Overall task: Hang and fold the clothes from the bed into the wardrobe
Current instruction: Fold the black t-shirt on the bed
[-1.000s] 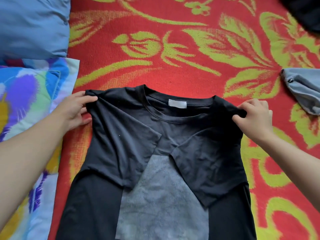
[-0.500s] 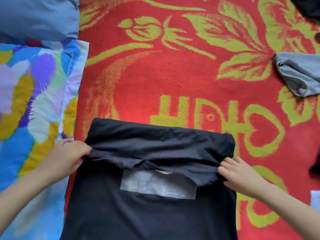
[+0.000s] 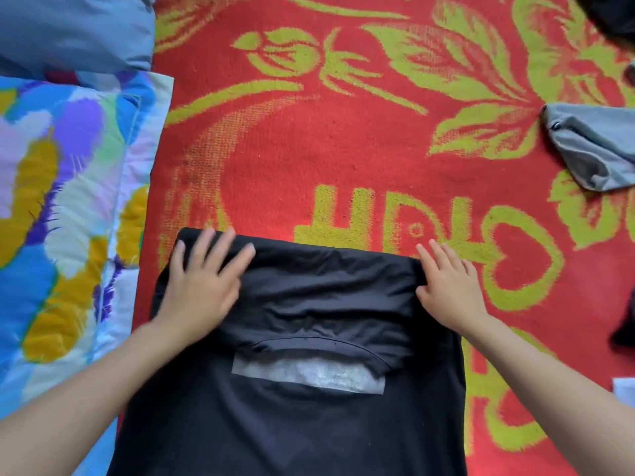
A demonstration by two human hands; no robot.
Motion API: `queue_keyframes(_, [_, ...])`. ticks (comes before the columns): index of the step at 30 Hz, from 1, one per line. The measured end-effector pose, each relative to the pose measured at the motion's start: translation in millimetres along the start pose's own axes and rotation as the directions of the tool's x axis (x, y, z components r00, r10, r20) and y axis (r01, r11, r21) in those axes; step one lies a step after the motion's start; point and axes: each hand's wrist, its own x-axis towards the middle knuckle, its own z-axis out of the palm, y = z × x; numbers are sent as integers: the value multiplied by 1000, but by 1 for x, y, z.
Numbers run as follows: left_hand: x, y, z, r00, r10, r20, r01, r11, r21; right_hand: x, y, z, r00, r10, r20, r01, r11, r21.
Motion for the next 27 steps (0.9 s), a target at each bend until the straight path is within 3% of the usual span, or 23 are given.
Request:
queue_keyframes(2, [33,-12,-15,992,-92,89,87,995,55,10,6,-6,991,68,114,-69,998,5])
queue_keyframes(3, [45,-17,-18,963,-124,239,106,990,90,14,8,-7,988,81,128,-81,997,-4])
queue_keyframes(5, [62,-22,-25,864,-159,479,74,979,190,21,11,-11,990,69,127,-65,997,-31])
queue_keyframes(6, [71,-26,-31,850,-133,510,23,976,217,25,14,-16,991,62,118,-58,998,-39])
queue_keyframes(8, [80,-38,-40,861,-54,505,-21,990,142,29,22,-27,993,88,84,-89,996,10])
queue_keyframes(10, [87,-59,-55,886,-17,463,56,996,-71,35,35,-43,990,137,23,-139,978,156])
queue_keyframes(13, [93,-83,-76,930,-65,362,192,925,-329,45,48,-63,983,183,-3,-166,896,413])
queue_keyframes(16, [92,-89,-79,956,-60,288,174,905,-389,48,46,-73,989,145,-33,-106,841,530])
queue_keyframes(19, [74,-94,-81,972,-34,232,100,956,-276,36,47,-78,991,109,-77,-35,770,637])
queue_keyframes(21, [46,-98,-84,995,0,102,19,983,-181,12,52,-74,982,42,-185,76,805,589])
queue_keyframes(24, [-8,-88,-85,995,88,-36,-93,982,-162,-33,57,-55,855,-207,-476,332,923,196])
queue_keyframes(27, [-65,-72,-65,980,191,-52,-197,969,-152,-77,59,-25,713,-483,-508,519,851,-81])
